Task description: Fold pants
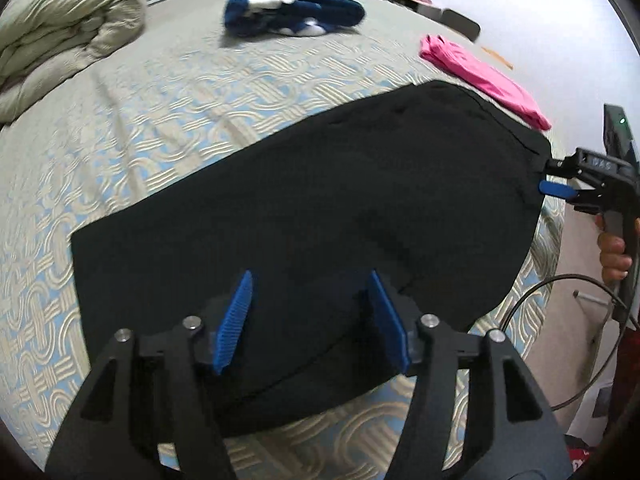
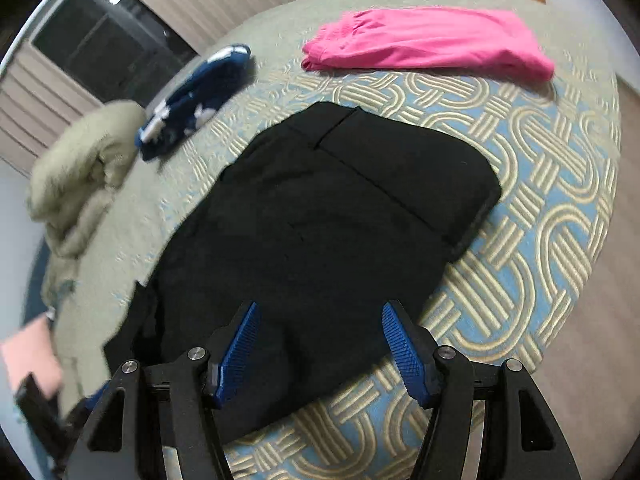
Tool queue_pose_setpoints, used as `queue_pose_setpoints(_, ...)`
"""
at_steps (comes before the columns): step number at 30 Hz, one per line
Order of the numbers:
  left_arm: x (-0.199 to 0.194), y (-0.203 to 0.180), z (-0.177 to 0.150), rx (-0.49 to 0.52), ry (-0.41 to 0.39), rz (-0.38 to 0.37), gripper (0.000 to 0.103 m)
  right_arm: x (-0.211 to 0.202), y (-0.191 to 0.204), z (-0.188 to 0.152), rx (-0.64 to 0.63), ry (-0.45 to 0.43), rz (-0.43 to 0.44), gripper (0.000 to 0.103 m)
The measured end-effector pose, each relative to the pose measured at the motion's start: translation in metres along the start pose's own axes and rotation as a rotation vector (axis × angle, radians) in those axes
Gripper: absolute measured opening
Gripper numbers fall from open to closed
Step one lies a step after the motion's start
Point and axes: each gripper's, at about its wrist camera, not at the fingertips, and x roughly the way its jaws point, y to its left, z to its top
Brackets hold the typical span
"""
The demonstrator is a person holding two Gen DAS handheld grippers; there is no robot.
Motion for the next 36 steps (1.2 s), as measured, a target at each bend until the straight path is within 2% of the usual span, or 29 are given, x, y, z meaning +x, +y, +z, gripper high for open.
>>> queue_pose_setpoints(3,0.002,-0.019,0.004,0.033,0.006,-0.013,0.063,-0.009,-0.005,-0.005,0.014,-0.002,0.026,0.065)
queue_pose_setpoints(5,0.006,-0.03,0.005,0.069,0.006,-0.014,0.069,-0.015,-0.009,-0.006,0.01,-0.007,0.032,0.065)
queue_pose_setpoints(7,0.012,-0.04,0.003,0.127,0.013,0.023,0.071,-0.014,-0.001,-0.007,-0.01,-0.008,0.036,0.065)
queue_pose_setpoints(10,0.032,-0.04,0.005,0.202,0.037,0.148,0.071,-0.009,0.012,-0.012,-0.052,0.023,0.089,0.065)
queue_pose_setpoints(11,0.035,-0.035,0.007,0.198,0.044,0.16,0.067,-0.006,0.021,-0.014,-0.076,0.04,0.117,0.065)
queue_pose_setpoints(12,0.038,-0.02,0.013,0.155,0.054,0.179,0.063,-0.003,0.028,-0.016,-0.096,0.052,0.131,0.065)
queue_pose_setpoints(13,0.038,-0.01,0.017,0.114,0.059,0.185,0.053,0.002,0.038,-0.019,-0.122,0.067,0.149,0.065)
queue_pose_setpoints(15,0.029,0.03,0.028,-0.08,0.056,0.147,0.052,0.008,0.052,-0.025,-0.151,0.093,0.182,0.065)
queue_pose_setpoints(17,0.016,0.061,0.032,-0.232,0.026,0.114,0.052,0.019,0.069,-0.031,-0.187,0.142,0.236,0.065)
queue_pose_setpoints(20,0.003,0.084,0.032,-0.323,-0.002,0.108,0.052,0.034,0.091,-0.04,-0.237,0.199,0.272,0.065)
queue_pose_setpoints(24,-0.002,0.08,0.026,-0.287,0.0,0.08,0.052,0.051,0.117,-0.048,-0.291,0.284,0.343,0.065)
queue_pose_setpoints(31,0.014,0.049,0.017,-0.164,0.056,0.046,0.052,0.105,0.156,-0.049,-0.238,0.474,0.546,0.065)
queue_pose_setpoints(33,0.019,0.048,0.016,-0.155,0.069,0.061,0.052,0.121,0.165,-0.046,-0.234,0.499,0.547,0.065)
queue_pose_setpoints(35,0.02,0.051,0.014,-0.173,0.072,0.065,0.052,0.137,0.176,-0.043,-0.231,0.512,0.498,0.066)
queue_pose_setpoints(36,0.02,0.055,0.013,-0.19,0.071,0.064,0.052,0.143,0.184,-0.042,-0.238,0.517,0.504,0.066)
